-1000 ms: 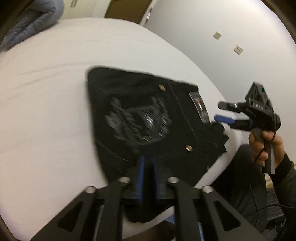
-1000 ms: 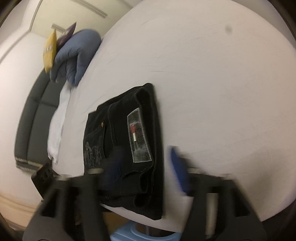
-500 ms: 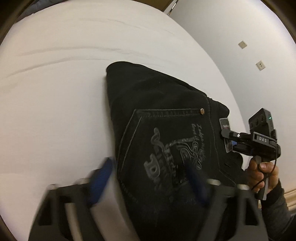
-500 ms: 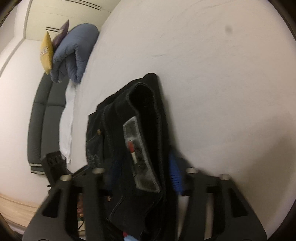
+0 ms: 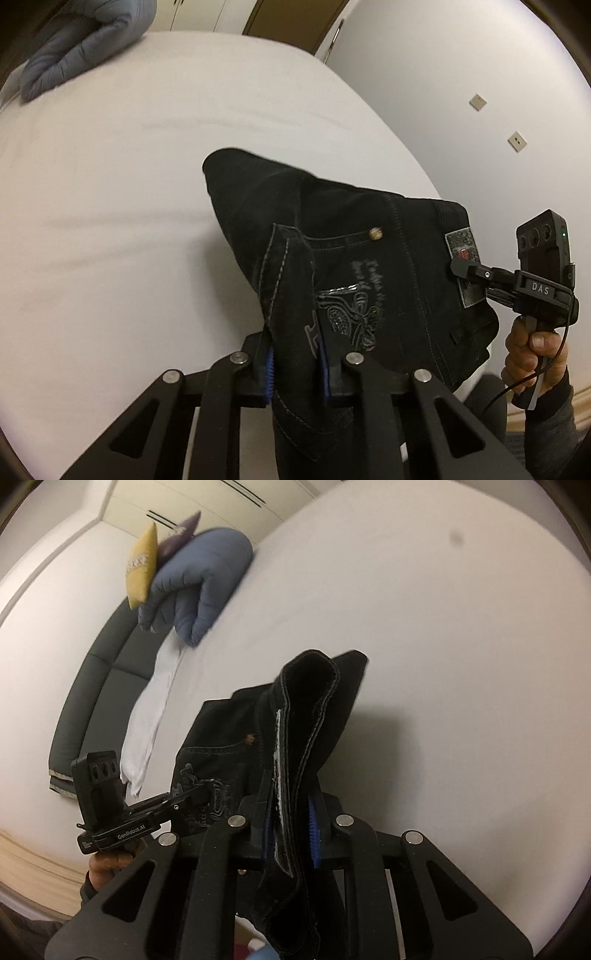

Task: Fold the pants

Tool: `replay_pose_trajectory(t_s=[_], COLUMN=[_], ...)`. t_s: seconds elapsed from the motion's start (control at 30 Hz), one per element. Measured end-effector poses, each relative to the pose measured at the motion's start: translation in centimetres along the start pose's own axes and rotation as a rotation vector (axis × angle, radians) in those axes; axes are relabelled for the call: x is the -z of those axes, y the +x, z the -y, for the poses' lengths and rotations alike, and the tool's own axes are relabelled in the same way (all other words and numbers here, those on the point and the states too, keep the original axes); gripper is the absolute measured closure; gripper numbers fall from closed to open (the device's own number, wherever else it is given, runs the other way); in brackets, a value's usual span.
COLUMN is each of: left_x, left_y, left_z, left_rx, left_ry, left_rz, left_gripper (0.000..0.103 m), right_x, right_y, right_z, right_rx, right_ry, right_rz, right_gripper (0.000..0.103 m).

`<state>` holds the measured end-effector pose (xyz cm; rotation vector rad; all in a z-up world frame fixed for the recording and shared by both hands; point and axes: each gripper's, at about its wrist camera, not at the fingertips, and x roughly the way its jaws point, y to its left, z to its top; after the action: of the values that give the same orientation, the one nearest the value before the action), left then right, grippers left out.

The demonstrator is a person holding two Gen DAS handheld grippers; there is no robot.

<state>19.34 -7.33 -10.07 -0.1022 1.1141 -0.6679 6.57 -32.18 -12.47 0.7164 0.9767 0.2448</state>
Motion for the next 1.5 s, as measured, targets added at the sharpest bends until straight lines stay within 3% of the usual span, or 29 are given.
replay_pose_trajectory(t_s=[0.17, 0.23, 0.3, 0.37, 0.47, 0.5, 0.57, 0.63, 0.73, 0.77, 0.83, 0.87, 0.9, 0.93, 1.0, 1.13, 1.33, 1.5], left_x=[-2.1, -1.9, -1.4, -0.9, -0.6, -0.6, -0.5, 0.2, 1.2, 2.1, 2.5, 3.2, 4.1, 5.0, 6.9, 9.7, 12.5, 12.9], left_y=[4.4, 6.8, 8.1, 7.9, 6.8, 5.9, 2.6, -0.8, -6.6, -8.7, -12.0, -13.4, -14.9, -16.4, -18.4, -21.8, -23.6, -22.0], left_z=[-1.5, -2.4, -3.3, -3.7, -3.3, -2.9, -1.4, 1.1, 4.2, 5.7, 5.8, 6.7, 7.5, 8.1, 9.0, 8.9, 9.7, 9.4], left_rx=[-0.044, -0.061, -0.058, -0.045, -0.083, -0.106, -0.157, -0.23, -0.337, -0.383, -0.437, -0.462, -0.48, -0.485, -0.448, -0.375, -0.438, -0.448], left_ry=[-0.002, -0.028, -0.065, -0.082, -0.06, -0.048, -0.018, 0.026, 0.093, 0.117, 0.138, 0.144, 0.151, 0.157, 0.167, 0.099, 0.041, -0.005], left_rz=[-0.042, -0.088, -0.087, -0.054, -0.015, 0.016, 0.134, 0.274, 0.486, 0.559, 0.641, 0.669, 0.698, 0.717, 0.716, 0.67, 0.593, 0.485], left_gripper=[0.081, 0.066, 0.057, 0.052, 0.043, 0.043, 0.031, 0.008, 0.0, 0.0, 0.0, 0.0, 0.0, 0.0, 0.0, 0.0, 0.0, 0.0], right_x=[-4.6, -5.4, -5.8, -5.4, -4.6, -4.1, -3.5, -2.9, -1.2, -0.2, 1.4, 2.6, 3.8, 5.2, 7.2, 9.1, 14.6, 17.2], right_y=[3.6, 5.9, 8.0, 8.4, 6.9, 6.3, 4.5, 2.5, -2.4, -4.3, -7.0, -8.7, -9.9, -11.2, -12.7, -14.0, -16.0, -17.1], right_z=[2.6, 4.6, 6.9, 8.2, 8.4, 8.1, 7.0, 5.6, 0.2, -2.3, -6.3, -8.2, -9.9, -11.8, -14.8, -18.3, -21.2, -22.0], right_rx=[0.008, 0.062, 0.15, 0.112, 0.08, 0.099, 0.137, 0.171, 0.283, 0.318, 0.346, 0.353, 0.362, 0.383, 0.457, 0.484, 0.502, 0.54], right_ry=[0.055, 0.079, 0.106, 0.128, 0.122, 0.112, 0.08, 0.034, -0.128, -0.195, -0.285, -0.332, -0.37, -0.411, -0.475, -0.492, -0.415, -0.338], right_rz=[-0.01, -0.039, -0.066, -0.039, 0.017, 0.028, 0.064, 0.121, 0.288, 0.375, 0.503, 0.583, 0.659, 0.738, 0.805, 0.738, 0.628, 0.524], right_gripper=[0.088, 0.084, 0.074, 0.072, 0.06, 0.06, 0.059, 0.059, 0.059, 0.053, 0.031, 0.011, 0.0, 0.0, 0.0, 0.0, 0.0, 0.0])
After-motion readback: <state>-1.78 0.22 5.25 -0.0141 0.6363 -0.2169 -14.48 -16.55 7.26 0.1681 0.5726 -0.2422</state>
